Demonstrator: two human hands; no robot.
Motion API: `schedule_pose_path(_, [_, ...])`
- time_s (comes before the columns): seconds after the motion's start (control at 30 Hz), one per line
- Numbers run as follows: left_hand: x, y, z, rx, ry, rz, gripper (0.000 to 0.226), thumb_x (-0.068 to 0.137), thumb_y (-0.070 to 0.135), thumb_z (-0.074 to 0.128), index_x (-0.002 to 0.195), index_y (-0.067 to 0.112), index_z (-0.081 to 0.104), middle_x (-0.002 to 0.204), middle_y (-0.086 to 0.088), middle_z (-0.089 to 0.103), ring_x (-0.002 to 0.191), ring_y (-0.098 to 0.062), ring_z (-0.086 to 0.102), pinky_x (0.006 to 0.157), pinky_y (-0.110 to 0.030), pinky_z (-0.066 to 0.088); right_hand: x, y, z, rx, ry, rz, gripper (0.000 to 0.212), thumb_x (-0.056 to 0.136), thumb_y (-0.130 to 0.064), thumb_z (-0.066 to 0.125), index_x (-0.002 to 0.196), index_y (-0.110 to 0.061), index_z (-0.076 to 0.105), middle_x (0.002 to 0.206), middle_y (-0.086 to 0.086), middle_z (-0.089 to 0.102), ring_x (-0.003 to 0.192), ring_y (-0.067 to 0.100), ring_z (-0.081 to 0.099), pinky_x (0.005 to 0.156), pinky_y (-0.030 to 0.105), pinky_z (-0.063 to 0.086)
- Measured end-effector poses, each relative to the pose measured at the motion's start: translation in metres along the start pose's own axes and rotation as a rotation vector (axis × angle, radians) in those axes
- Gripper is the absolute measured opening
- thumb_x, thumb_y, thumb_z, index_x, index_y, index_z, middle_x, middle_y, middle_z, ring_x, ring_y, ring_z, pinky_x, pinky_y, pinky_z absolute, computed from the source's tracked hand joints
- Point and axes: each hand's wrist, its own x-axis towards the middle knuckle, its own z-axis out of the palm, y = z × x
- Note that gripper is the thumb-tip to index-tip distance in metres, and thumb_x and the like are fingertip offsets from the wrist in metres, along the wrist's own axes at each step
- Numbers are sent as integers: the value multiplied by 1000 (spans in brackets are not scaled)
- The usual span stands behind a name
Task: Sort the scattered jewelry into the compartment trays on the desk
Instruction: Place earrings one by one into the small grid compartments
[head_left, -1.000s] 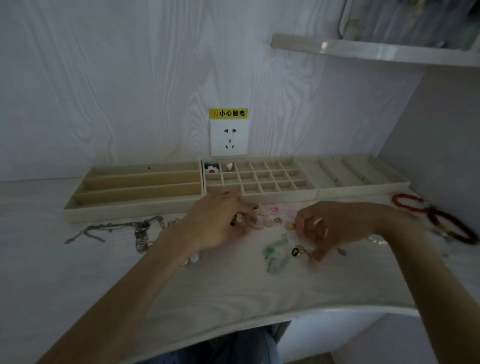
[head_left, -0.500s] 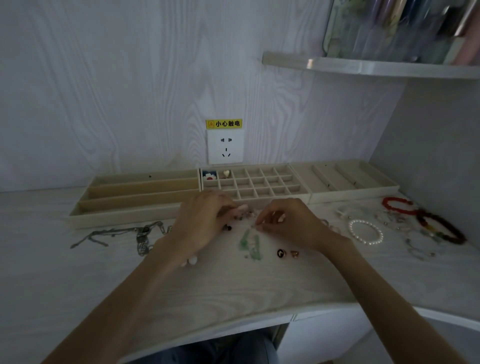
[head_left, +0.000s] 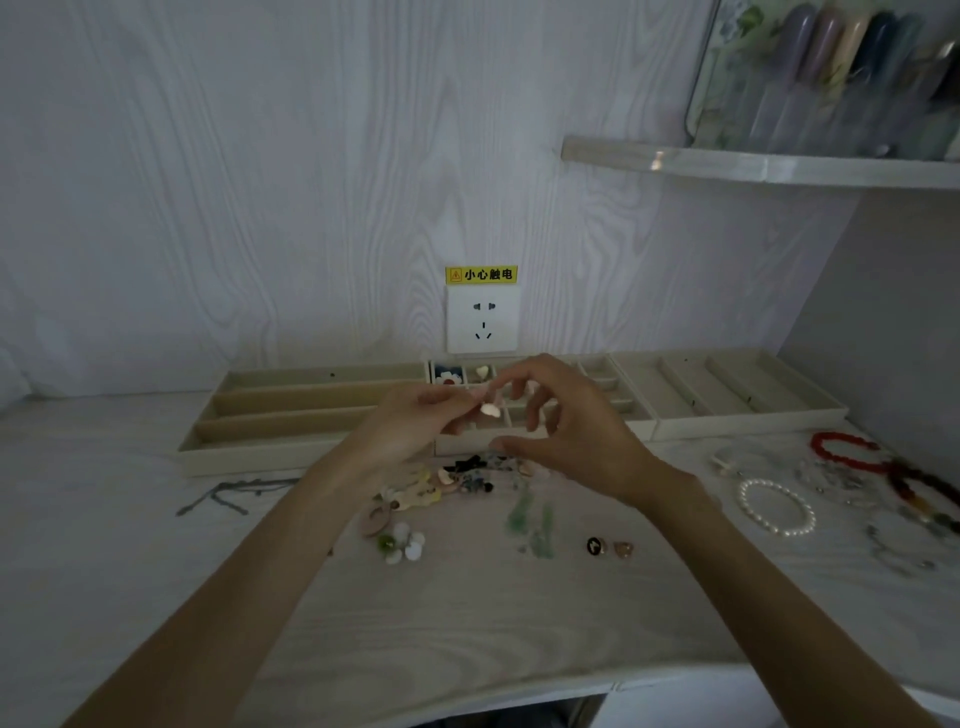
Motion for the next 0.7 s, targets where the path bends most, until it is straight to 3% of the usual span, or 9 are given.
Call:
schedule_pose_path(0.1, [2,-3,5,-150,55,-58,19,87,41,61,95,28,73,90,6,72,85,-6,61,71,-20,40,5,-10,13,-45,45,9,33,71,-33,79,96,-23,59,90,-6,61,68,10,60,54,16,46])
schedule_pose_path(0.17, [4,-6,9,-195,106,-18,16,88,39,60,91,30,73,82,12,71,78,2,60,67,-16,41,12,-14,19,38,137,172,28,80,-39,69,90,-16,58,84,-1,64,64,12,64,54,22,52])
schedule_pose_path(0.27, [5,-4,11,-244,153,56,15,90,33,58,86,25,71,61,20,66,59,15,58,53,-1,40,19,-15,19,266,149,322,18,85,-22,67,91,-6,60,85,14,66,63,16,66,56,21,55])
schedule_pose_path(0.4, [9,-1,11,-249,179,82,15,92,26,57,86,20,70,55,22,65,56,15,59,53,-2,42,25,-16,16,248,92,232,12,81,-5,70,93,-3,70,89,10,70,74,23,67,66,26,58])
schedule_pose_path(0.57, [18,0,2,-201,153,58,22,89,38,58,103,26,70,90,11,70,82,2,63,65,-16,45,42,-16,6,153,-16,207,13,81,-4,69,93,-10,72,90,10,70,77,26,69,75,31,58])
schedule_pose_path(0.7, [35,4,-8,-241,217,58,19,87,34,62,101,23,69,90,8,68,83,-3,61,63,-17,44,60,-11,-6,307,71,324,23,77,-6,74,97,-5,65,88,16,69,72,22,70,71,26,59])
